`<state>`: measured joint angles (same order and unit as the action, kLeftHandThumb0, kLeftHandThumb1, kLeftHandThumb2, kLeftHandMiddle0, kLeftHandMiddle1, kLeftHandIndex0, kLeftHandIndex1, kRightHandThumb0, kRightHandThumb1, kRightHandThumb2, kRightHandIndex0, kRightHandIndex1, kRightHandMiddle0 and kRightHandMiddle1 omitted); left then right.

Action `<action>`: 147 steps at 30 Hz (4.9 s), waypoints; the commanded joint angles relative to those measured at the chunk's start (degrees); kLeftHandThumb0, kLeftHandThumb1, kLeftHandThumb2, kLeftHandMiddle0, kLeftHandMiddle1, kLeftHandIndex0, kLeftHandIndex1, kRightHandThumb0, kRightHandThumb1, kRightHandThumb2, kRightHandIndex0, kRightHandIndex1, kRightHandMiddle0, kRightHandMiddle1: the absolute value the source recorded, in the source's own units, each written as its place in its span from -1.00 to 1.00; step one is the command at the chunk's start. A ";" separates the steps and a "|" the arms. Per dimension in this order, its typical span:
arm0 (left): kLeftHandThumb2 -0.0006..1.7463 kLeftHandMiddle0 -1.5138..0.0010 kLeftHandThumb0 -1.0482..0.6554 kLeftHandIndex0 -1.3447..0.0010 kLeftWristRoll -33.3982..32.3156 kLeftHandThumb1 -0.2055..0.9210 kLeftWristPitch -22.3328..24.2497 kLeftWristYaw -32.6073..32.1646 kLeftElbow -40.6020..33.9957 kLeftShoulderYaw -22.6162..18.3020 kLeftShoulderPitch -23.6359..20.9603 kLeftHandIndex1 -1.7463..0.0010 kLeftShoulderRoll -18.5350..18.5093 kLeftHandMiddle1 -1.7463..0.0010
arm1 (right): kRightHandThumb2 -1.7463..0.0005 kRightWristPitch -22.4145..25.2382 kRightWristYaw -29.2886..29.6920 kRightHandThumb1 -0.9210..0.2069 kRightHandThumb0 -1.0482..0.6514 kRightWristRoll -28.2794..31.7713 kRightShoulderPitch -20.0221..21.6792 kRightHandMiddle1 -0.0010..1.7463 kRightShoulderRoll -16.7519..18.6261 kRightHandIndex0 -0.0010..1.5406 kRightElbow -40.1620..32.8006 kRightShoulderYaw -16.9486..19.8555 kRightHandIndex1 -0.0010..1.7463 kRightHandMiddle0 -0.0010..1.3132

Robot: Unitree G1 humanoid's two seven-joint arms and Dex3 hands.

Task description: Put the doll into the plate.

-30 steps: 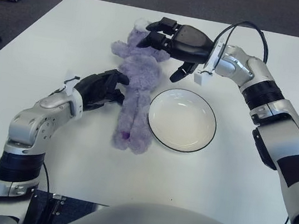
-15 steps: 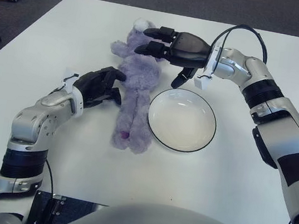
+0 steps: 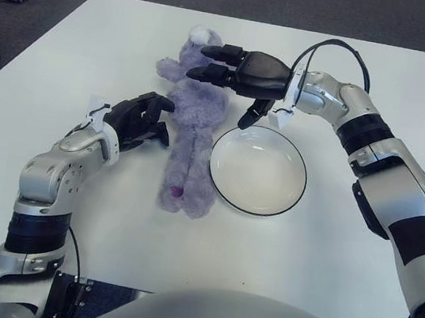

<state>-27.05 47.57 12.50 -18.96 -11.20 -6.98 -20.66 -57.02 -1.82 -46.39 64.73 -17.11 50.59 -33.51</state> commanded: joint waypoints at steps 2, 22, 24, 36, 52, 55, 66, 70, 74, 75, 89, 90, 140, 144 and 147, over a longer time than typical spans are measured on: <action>-0.02 -0.19 -0.23 0.49 0.46 0.58 1.71 -1.26 0.09 -0.35 0.23 -1.00 0.45 -1.00 | 0.14 0.69 0.82 -0.30 -0.49 -1.15 1.74 -0.94 0.27 -1.00 0.65 -0.78 -1.00 -1.00; 0.11 -0.26 -0.25 0.40 -1.41 0.42 3.56 -0.81 -0.77 -1.21 0.76 -1.00 1.29 -1.00 | -0.03 5.61 13.85 -0.20 -0.31 -6.45 4.71 -0.88 3.24 -0.99 4.28 -3.01 -0.99 -1.00; 0.11 -0.26 -0.25 0.40 -1.51 0.42 3.79 -0.95 -0.90 -1.22 0.78 -1.00 1.35 -1.00 | -0.05 5.93 14.49 -0.16 -0.30 -6.71 5.60 -0.87 3.61 -0.98 5.12 -3.35 -0.99 -1.00; 0.04 -0.32 -0.23 0.45 -1.28 0.51 4.81 -0.66 -0.91 -0.35 0.89 -1.00 1.31 -1.00 | -0.12 6.05 16.92 -0.01 -0.29 -7.11 8.51 -0.85 5.58 -0.99 7.31 -5.21 -1.00 -1.00; -0.06 -0.30 -0.22 0.52 -0.49 0.63 2.87 0.13 -0.17 1.51 1.15 -1.00 0.76 -1.00 | -0.14 3.69 16.75 -0.09 -0.18 -6.32 10.47 -0.75 7.09 -0.98 9.24 -6.48 -1.00 -1.00; -0.04 -0.34 -0.22 0.50 -0.53 0.60 3.10 -0.03 -0.18 1.71 1.06 -1.00 0.62 -1.00 | -0.19 3.45 16.87 -0.08 -0.12 -6.56 10.53 -0.75 7.29 -0.98 9.43 -6.86 -0.99 -1.00; -0.02 -0.34 -0.22 0.49 -0.27 0.57 2.92 -0.55 -1.48 2.61 1.47 -1.00 0.44 -1.00 | -0.36 3.31 12.05 -0.01 0.11 -4.48 9.51 -0.67 9.06 -0.97 12.09 -6.82 -0.99 -1.00; -0.01 -0.33 -0.22 0.49 -0.49 0.57 3.76 -1.19 -2.26 2.49 1.52 -1.00 0.74 -1.00 | -0.40 3.11 10.90 0.02 0.16 -4.66 8.79 -0.65 9.27 -0.97 12.70 -7.04 -0.99 -1.00; 0.00 -0.31 -0.23 0.48 -1.28 0.56 4.77 -1.75 -2.97 1.74 1.56 -1.00 1.49 -1.00 | -0.40 3.97 11.38 0.05 0.16 -5.77 8.17 -0.68 9.28 -0.97 13.39 -7.70 -0.99 -1.00; 0.00 -0.30 -0.23 0.48 -1.41 0.56 5.00 -1.88 -3.14 1.61 1.57 -1.00 1.65 -1.00 | -0.40 4.13 11.48 0.06 0.17 -5.85 8.06 -0.70 9.27 -0.97 13.53 -7.77 -1.00 -1.00; -0.02 -0.28 -0.22 0.49 -1.71 0.57 7.64 -3.35 -5.09 0.51 1.46 -1.00 3.06 -1.00 | -0.39 5.01 9.44 0.05 0.13 -5.53 8.27 -0.83 9.48 -0.95 15.58 -8.44 -0.99 -1.00; -0.02 -0.28 -0.22 0.49 -1.78 0.57 7.80 -3.45 -5.16 0.36 1.45 -1.00 3.22 -1.00 | -0.39 5.04 9.19 0.06 0.13 -5.48 8.19 -0.84 9.45 -0.95 15.70 -8.48 -0.99 -1.00; -0.15 -0.20 -0.21 0.57 -1.20 0.73 8.38 -4.89 -8.19 -0.27 1.67 -1.00 4.81 -1.00 | -0.15 16.04 23.12 -0.32 0.12 -8.41 2.62 0.94 11.25 -0.69 20.77 -13.82 0.84 -0.52; -0.15 -0.21 -0.21 0.57 -1.13 0.72 7.59 -4.47 -7.78 -0.27 1.89 -1.00 4.48 -1.00 | -0.32 16.76 25.48 -0.08 0.21 -8.35 2.05 0.99 11.67 -0.40 21.19 -14.25 0.78 -0.28; -0.14 -0.22 -0.21 0.56 -0.96 0.71 6.91 -4.09 -7.58 -0.10 2.06 -1.00 4.19 -1.00 | -0.44 17.39 26.50 0.11 0.23 -7.99 1.23 1.00 11.85 -0.25 21.76 -14.16 0.72 -0.13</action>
<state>-28.55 55.49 7.48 -26.89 -11.28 -5.62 -15.79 -40.46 24.95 -53.44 68.44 -5.28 70.92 -46.90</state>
